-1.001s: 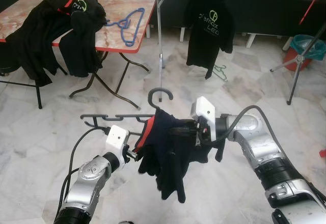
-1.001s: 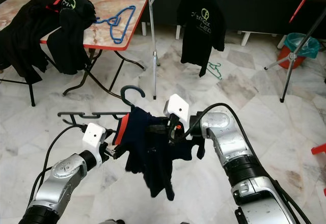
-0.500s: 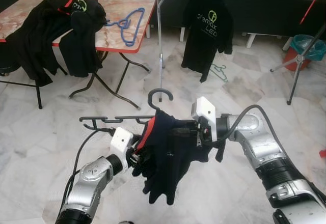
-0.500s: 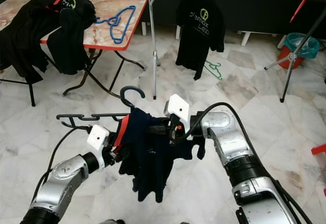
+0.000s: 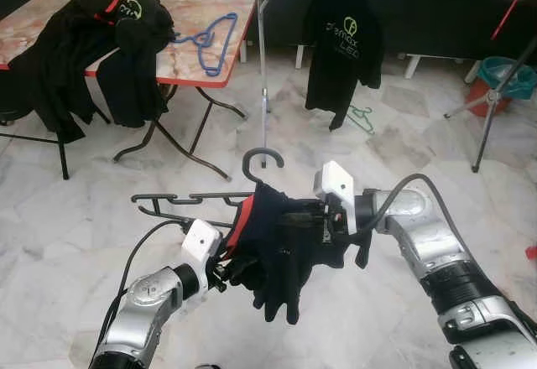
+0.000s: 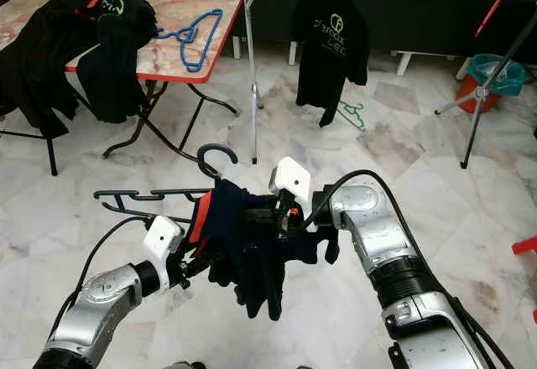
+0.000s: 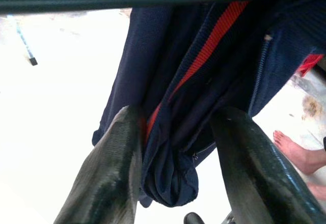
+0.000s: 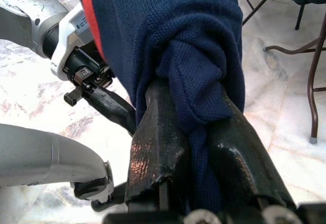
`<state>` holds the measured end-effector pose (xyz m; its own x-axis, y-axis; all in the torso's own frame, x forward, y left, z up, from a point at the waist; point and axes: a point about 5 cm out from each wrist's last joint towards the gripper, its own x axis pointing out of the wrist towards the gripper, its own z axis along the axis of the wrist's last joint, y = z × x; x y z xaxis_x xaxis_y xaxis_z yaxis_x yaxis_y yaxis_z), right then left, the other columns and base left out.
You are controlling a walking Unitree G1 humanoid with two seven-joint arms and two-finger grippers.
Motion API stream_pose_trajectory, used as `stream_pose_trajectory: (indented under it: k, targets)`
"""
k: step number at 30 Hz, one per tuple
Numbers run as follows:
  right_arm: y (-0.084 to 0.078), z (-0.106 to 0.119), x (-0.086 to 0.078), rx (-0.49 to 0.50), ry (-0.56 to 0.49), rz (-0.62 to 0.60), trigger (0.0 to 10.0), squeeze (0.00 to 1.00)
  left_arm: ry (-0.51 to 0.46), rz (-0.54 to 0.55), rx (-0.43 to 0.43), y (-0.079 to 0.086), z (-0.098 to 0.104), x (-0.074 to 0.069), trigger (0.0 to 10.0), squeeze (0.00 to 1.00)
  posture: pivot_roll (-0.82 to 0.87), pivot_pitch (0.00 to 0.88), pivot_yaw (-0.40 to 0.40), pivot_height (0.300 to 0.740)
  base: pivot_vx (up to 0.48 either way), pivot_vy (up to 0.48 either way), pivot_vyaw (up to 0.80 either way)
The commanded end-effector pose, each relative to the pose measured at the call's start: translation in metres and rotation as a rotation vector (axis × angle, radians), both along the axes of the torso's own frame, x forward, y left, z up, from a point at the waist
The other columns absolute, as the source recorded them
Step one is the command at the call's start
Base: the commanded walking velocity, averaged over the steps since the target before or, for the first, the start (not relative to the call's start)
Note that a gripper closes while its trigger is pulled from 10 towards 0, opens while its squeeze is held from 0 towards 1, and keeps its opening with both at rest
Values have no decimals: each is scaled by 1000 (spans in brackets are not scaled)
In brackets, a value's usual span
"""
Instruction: Hang hanger
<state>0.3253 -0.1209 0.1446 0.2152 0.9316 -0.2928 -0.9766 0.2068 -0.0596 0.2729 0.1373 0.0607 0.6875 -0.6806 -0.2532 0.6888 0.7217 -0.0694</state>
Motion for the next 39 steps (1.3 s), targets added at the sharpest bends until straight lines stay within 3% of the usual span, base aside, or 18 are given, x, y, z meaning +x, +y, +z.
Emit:
stream_pose_trajectory:
  k: [1,2,4,5,12,13,14,15,16,39]
  targets:
    - [3,4,-1,20,-15,17,10000,0,6,-9,18,-1,-1,-3,1961,0,20,112,-27,740,0,0,0]
    - [4,5,-1,20,-15,20,10000,0,6,-1,28,0,-2,-2,7490,0,19,112,-27,740,0,0,0]
    - [4,4,-2,19,-15,21,10000,0,8,3,28,0,-3,-2,7490,0,19,112,-27,740,0,0,0]
    - [4,4,-2,16,-15,21,10000,0,9,10,30,1,-3,-1,10000,0,16,112,-28,740,0,0,0]
    - [3,4,-2,13,-14,19,10000,0,24,41,46,1,-10,1,10000,0,12,114,-27,740,0,0,0]
    - [3,4,-2,13,-14,18,10000,0,25,44,42,1,-10,1,4745,0,13,114,-27,740,0,0,0]
    - [2,3,-2,13,-14,17,10000,0,25,45,42,1,-10,1,4745,0,13,114,-27,740,0,0,0]
    - [2,3,-2,12,-14,16,10000,0,19,56,48,2,-10,1,1765,0,15,114,-27,740,0,0,0]
    - [2,3,-2,12,-14,17,10000,0,20,61,46,3,-10,1,0,0,15,114,-27,740,0,0,0]
    - [3,3,0,8,-19,3,10000,0,20,67,36,4,-13,1,0,0,19,115,-27,740,0,0,0]
